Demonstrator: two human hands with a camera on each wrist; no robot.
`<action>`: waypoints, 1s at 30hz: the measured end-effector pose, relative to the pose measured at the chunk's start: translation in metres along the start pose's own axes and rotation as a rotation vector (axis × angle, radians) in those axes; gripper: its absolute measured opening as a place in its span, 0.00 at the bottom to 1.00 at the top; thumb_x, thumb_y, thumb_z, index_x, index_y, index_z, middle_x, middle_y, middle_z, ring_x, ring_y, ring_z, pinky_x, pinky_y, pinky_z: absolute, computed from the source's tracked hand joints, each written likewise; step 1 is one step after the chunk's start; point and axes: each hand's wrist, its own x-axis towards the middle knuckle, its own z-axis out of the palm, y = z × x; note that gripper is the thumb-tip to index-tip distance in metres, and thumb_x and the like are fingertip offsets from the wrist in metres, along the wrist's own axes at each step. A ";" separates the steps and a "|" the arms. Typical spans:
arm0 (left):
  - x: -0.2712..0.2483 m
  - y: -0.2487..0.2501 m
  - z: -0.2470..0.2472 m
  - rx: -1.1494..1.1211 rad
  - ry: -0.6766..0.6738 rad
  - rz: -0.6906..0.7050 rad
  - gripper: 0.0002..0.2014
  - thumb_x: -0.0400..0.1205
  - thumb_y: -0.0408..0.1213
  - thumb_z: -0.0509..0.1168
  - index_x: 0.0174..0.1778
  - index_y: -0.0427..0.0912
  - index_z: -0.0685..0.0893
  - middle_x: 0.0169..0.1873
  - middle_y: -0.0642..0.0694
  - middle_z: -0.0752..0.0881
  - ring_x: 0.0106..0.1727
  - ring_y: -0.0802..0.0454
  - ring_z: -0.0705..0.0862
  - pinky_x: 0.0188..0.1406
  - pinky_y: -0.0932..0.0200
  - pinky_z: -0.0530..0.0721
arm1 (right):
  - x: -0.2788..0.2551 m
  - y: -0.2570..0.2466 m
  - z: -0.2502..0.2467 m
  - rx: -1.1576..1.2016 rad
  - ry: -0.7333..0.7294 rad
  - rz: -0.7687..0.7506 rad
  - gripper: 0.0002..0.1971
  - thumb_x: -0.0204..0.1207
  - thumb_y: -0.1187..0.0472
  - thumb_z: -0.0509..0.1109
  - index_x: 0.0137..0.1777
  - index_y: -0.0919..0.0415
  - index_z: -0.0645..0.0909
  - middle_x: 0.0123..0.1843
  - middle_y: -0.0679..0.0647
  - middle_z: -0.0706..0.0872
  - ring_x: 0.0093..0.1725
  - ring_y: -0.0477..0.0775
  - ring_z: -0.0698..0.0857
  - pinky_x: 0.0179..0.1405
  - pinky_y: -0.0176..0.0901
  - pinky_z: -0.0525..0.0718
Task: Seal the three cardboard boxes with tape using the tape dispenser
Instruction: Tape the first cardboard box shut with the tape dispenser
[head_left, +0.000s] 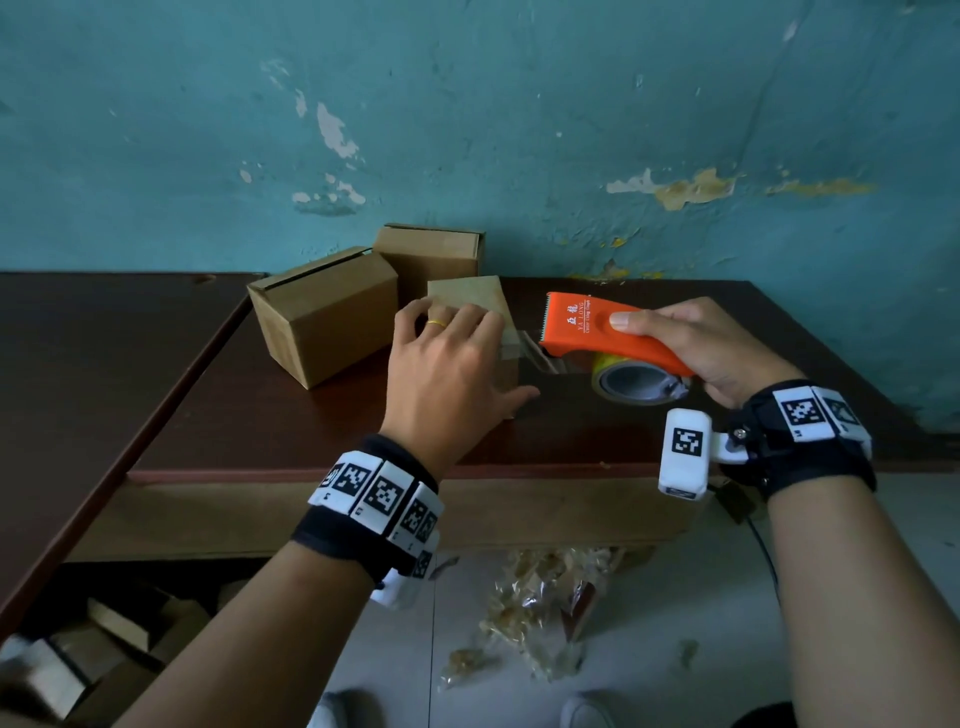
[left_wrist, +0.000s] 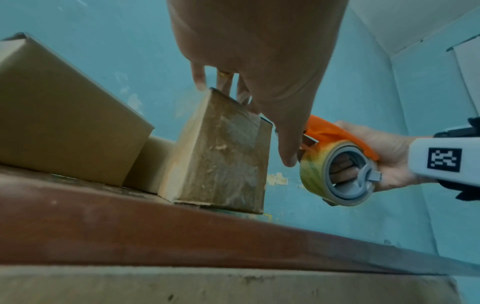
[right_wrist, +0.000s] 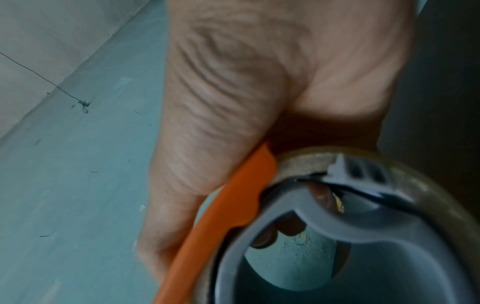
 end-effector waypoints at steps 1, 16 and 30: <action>0.000 0.002 0.001 0.009 0.002 -0.016 0.31 0.73 0.68 0.77 0.57 0.44 0.85 0.56 0.45 0.90 0.61 0.39 0.88 0.79 0.34 0.73 | 0.000 0.000 0.001 -0.002 -0.002 -0.003 0.30 0.68 0.38 0.79 0.49 0.70 0.92 0.44 0.66 0.95 0.46 0.67 0.94 0.56 0.52 0.88; -0.002 -0.026 0.017 -0.041 0.055 0.012 0.29 0.80 0.46 0.79 0.78 0.42 0.85 0.70 0.42 0.89 0.75 0.42 0.86 0.93 0.37 0.56 | 0.006 0.002 0.025 0.025 -0.106 0.026 0.38 0.64 0.33 0.82 0.50 0.73 0.92 0.47 0.70 0.94 0.46 0.68 0.92 0.55 0.54 0.84; -0.003 -0.031 0.021 -0.094 0.079 -0.012 0.26 0.83 0.47 0.74 0.78 0.43 0.85 0.75 0.42 0.87 0.78 0.43 0.84 0.82 0.43 0.78 | 0.001 -0.002 0.033 -0.007 -0.119 0.052 0.28 0.69 0.38 0.76 0.43 0.69 0.90 0.32 0.67 0.91 0.28 0.55 0.89 0.32 0.38 0.85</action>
